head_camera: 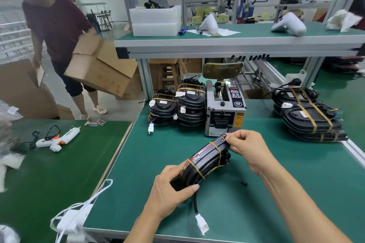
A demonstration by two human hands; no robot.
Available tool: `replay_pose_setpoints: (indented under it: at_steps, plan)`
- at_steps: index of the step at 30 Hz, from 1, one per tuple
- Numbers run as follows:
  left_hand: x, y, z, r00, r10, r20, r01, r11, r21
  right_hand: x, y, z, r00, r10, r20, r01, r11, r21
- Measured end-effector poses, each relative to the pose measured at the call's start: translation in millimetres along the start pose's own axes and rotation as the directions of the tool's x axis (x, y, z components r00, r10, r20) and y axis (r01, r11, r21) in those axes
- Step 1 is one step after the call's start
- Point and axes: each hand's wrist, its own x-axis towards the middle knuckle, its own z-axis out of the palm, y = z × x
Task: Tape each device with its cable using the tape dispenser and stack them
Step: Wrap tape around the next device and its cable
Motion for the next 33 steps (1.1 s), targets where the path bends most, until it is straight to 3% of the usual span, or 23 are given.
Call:
replay_pose_setpoints:
  at_steps: [12,27,30,33]
  plan:
    - [-0.8,1.1,-0.6,1.000,-0.013,0.011,0.014,1.000,-0.008,5.5,4.5,-2.0,0.999,-0.044,-0.014,0.043,0.997,-0.058]
    - [-0.2,0.5,-0.1,1.000,-0.014,0.006,0.014,1.000,-0.004,2.3,1.0,1.2,0.979,-0.146,-0.140,0.099,0.948,-0.302]
    - [0.0,-0.3,0.6,1.000,-0.013,0.006,0.013,1.000,-0.009,4.5,4.0,0.9,0.974,-0.155,-0.166,0.101,0.949,-0.298]
    - [-0.1,-1.7,0.3,1.000,-0.009,0.003,0.010,1.000,-0.010,7.3,10.0,1.6,0.976,-0.114,-0.188,0.084,0.984,-0.160]
